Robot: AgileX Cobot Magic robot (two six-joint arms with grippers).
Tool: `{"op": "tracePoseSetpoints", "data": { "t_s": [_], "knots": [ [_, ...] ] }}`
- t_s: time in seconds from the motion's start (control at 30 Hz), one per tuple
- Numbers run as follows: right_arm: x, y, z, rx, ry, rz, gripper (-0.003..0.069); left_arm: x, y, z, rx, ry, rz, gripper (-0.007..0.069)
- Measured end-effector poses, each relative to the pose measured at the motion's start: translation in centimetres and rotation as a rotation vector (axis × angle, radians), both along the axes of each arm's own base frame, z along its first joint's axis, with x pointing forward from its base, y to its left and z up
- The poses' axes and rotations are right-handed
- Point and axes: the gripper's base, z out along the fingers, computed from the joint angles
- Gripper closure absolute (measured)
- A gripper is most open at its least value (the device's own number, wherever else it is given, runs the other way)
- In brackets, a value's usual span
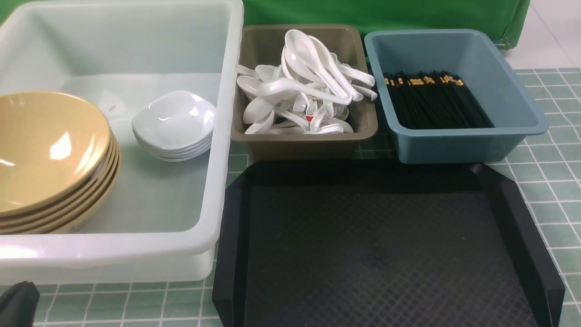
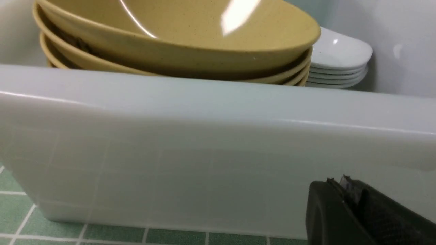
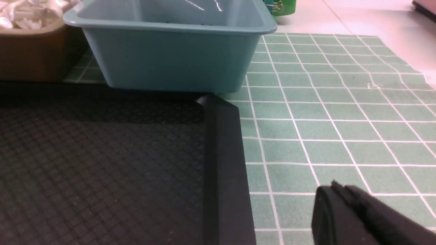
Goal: On blue table put chopsticks spoon bowls plates into blue grey white boxes.
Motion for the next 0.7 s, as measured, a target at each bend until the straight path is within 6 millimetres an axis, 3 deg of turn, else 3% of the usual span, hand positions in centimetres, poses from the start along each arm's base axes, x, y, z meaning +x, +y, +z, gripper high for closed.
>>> {"op": "tracePoseSetpoints", "data": {
  "t_s": [0.7],
  "knots": [
    [0.0,0.0,0.0,0.0,0.0,0.0,0.0604,0.0,0.0,0.0,0.005,0.0,-0.001,0.0636]
  ]
}}
